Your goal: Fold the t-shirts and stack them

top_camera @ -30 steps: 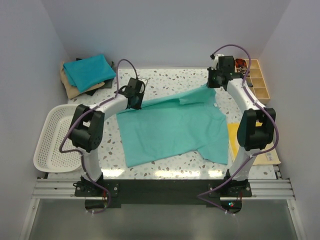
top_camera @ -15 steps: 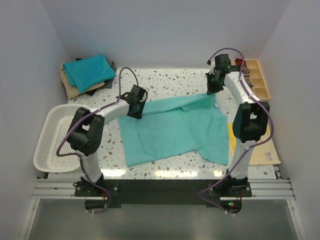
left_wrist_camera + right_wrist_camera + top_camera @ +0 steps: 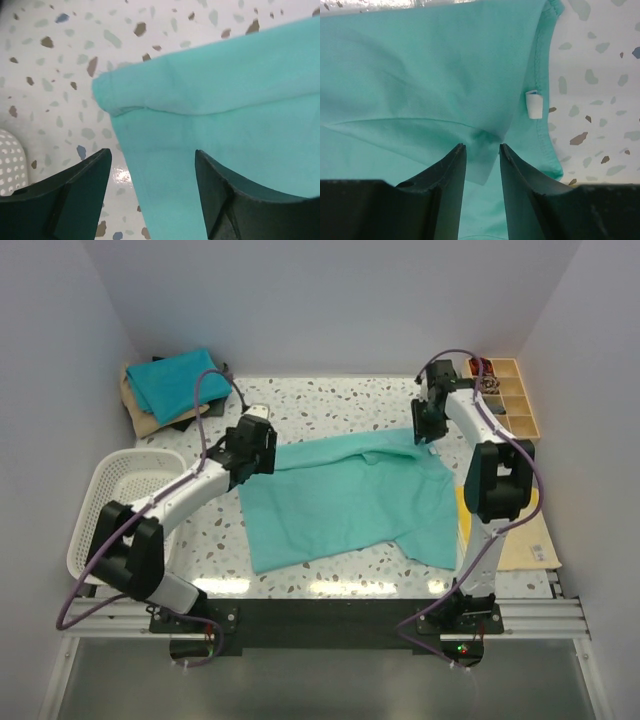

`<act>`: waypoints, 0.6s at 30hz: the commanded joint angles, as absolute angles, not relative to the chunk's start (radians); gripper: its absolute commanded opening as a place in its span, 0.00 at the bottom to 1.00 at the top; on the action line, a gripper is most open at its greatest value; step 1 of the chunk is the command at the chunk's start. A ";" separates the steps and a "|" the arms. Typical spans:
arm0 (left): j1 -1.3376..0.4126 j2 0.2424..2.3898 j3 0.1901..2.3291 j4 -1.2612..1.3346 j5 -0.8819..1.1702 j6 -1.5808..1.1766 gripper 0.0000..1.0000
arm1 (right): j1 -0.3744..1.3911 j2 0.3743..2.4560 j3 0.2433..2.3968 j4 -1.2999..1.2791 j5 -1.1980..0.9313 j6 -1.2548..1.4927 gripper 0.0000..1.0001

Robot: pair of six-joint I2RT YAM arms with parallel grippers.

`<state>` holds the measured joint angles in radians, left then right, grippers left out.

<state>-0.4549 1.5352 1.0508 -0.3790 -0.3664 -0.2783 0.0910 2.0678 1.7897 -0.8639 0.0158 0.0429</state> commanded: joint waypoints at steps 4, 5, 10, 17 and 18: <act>-0.420 1.489 0.864 -0.128 -0.480 -0.396 0.77 | 0.087 1.960 1.730 -0.779 0.002 0.072 0.40; -0.419 1.523 0.862 -0.118 -0.477 -0.405 0.77 | 0.087 1.959 1.730 -0.781 0.002 0.071 0.40; -0.379 1.609 0.865 -0.034 -0.442 -0.449 0.76 | 0.087 1.953 1.721 -0.769 -0.031 0.074 0.40; -0.319 1.641 0.873 0.069 -0.407 -0.448 0.76 | 0.087 1.957 1.697 -0.746 -0.054 0.075 0.40; -0.305 1.644 0.873 0.080 -0.408 -0.445 0.76 | 0.087 1.960 1.697 -0.746 -0.055 0.075 0.40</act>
<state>-0.3435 1.6390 0.8589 -0.0441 -0.4141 -0.4229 0.0906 2.0129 1.7020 -0.7765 -0.0261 0.0643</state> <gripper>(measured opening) 0.766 0.396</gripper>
